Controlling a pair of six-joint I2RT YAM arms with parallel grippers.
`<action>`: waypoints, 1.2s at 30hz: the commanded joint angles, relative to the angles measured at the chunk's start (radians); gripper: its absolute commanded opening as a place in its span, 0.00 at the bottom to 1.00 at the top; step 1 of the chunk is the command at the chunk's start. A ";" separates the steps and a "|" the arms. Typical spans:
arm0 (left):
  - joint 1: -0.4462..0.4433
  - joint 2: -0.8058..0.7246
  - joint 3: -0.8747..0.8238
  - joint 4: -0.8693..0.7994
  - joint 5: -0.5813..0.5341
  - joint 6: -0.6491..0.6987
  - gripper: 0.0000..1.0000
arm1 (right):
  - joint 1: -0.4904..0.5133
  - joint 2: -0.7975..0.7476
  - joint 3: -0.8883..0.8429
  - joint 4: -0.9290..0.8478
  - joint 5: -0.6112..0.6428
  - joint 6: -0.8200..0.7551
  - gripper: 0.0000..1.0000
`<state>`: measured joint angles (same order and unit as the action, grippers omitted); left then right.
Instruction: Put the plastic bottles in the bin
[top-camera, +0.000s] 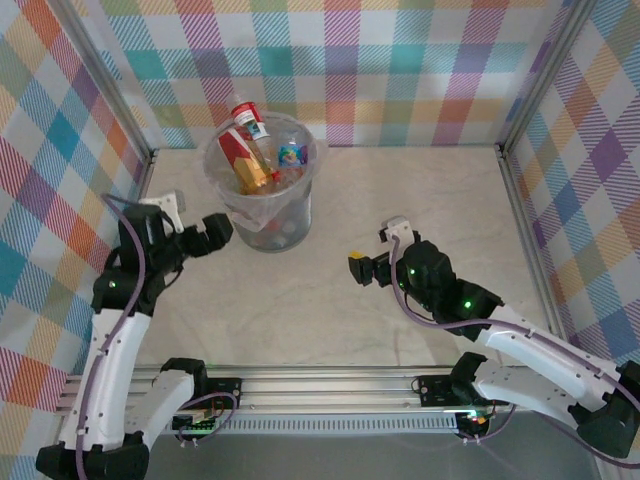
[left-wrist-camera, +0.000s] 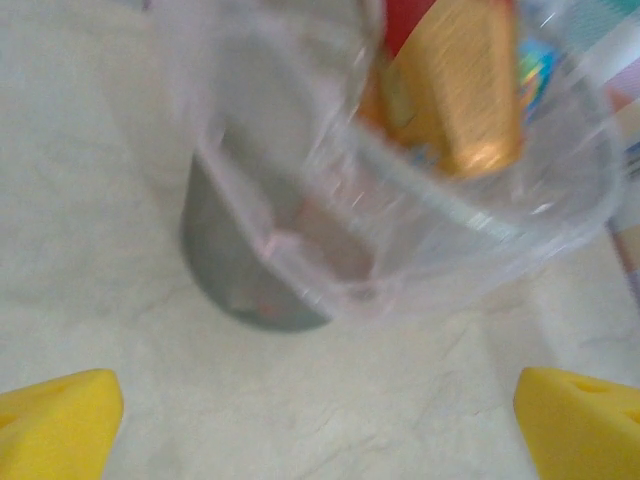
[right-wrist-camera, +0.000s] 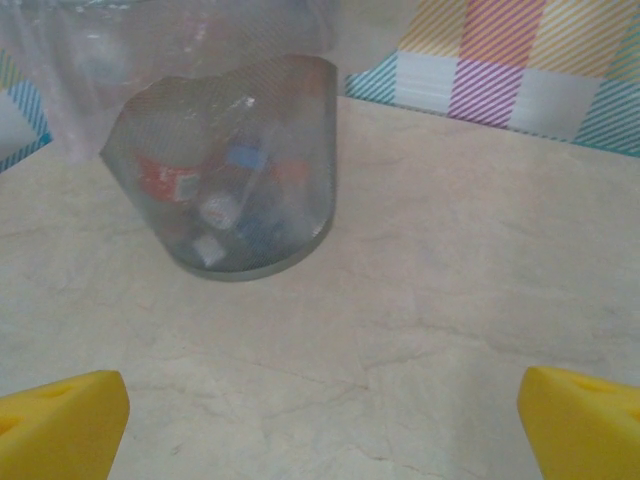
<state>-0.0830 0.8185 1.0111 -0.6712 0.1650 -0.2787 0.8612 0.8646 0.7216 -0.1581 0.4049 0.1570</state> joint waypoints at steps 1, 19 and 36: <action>-0.009 -0.050 -0.115 0.075 -0.122 -0.019 1.00 | -0.048 -0.023 -0.080 0.095 0.020 -0.061 1.00; -0.010 0.150 -0.564 0.745 -0.425 0.141 1.00 | -0.580 0.127 -0.331 0.438 -0.078 -0.150 1.00; -0.009 0.511 -0.644 1.348 -0.359 0.321 1.00 | -0.801 0.678 -0.364 1.104 -0.316 -0.173 1.00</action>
<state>-0.0849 1.3079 0.3950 0.5037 -0.2111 -0.0151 0.0776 1.5082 0.3176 0.8474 0.0929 -0.0391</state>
